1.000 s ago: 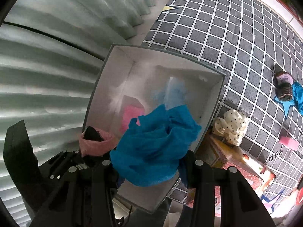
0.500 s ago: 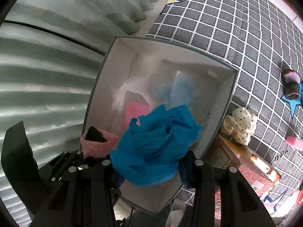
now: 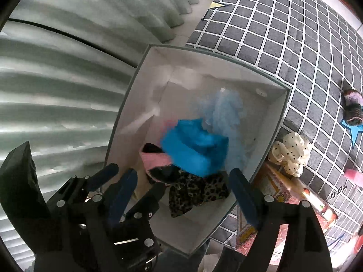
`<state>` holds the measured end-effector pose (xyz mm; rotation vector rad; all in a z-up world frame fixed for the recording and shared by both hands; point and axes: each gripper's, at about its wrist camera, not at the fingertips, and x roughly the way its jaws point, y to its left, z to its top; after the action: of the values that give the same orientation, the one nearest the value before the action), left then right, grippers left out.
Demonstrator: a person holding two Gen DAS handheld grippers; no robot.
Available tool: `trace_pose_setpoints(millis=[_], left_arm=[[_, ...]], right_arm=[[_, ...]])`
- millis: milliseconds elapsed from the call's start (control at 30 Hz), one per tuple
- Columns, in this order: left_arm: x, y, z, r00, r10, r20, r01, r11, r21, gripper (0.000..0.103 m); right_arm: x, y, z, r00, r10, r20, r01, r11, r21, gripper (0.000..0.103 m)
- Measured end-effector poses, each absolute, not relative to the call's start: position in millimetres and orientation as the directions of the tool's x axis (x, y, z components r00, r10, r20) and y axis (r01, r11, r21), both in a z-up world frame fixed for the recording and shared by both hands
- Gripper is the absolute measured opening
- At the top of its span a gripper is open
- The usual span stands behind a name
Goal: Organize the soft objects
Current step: 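Move both tools out of the box back over the mat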
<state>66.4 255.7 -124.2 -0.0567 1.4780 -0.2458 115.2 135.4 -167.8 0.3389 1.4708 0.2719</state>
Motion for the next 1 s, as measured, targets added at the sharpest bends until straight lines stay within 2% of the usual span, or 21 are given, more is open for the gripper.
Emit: trace_pose_setpoints(millis=[33, 67, 133, 400, 700, 867, 1000], left_arm=[[66.8, 256.4, -122.4, 0.076, -0.202, -0.976, 0.123, 0.974, -0.192, 0.099], [67.4, 257.1, -120.6, 0.081, -0.201, -0.976, 0.122, 0.974, -0.191, 0.103], [68.2, 257.6, -120.1, 0.101, -0.201, -0.974, 0.112, 0.975, -0.190, 0.103], [74.2, 233.7, -124.2, 0.122, -0.234, -0.965, 0.125, 0.968, -0.219, 0.103], [84.4, 153.4, -115.6, 0.105, -0.317, -0.943, 0.240, 0.928, -0.285, 0.103], [83.6, 105.9, -101.4, 0.081, -0.342, -0.936, 0.300, 0.904, -0.304, 0.103], [82.5, 76.1, -100.2, 0.022, -0.362, -0.932, 0.301, 0.891, -0.339, 0.103]], right_arm=[[115.0, 134.2, -166.6, 0.087, 0.381, -0.921, 0.027, 0.923, 0.384, 0.085], [114.6, 133.6, -166.3, 0.089, 0.379, -0.921, 0.028, 0.924, 0.382, 0.085], [113.6, 131.5, -163.6, 0.101, 0.369, -0.924, 0.031, 0.927, 0.374, 0.103], [100.4, 102.4, -135.7, 0.191, 0.375, -0.907, 0.060, 0.918, 0.392, 0.103], [63.7, 21.5, -110.1, 0.290, 0.371, -0.882, 0.175, 0.886, 0.430, 0.103], [40.6, -50.2, -116.9, 0.321, 0.323, -0.890, 0.296, 0.858, 0.419, 0.103], [17.6, -109.6, -144.8, 0.305, 0.277, -0.911, 0.431, 0.813, 0.392, 0.103]])
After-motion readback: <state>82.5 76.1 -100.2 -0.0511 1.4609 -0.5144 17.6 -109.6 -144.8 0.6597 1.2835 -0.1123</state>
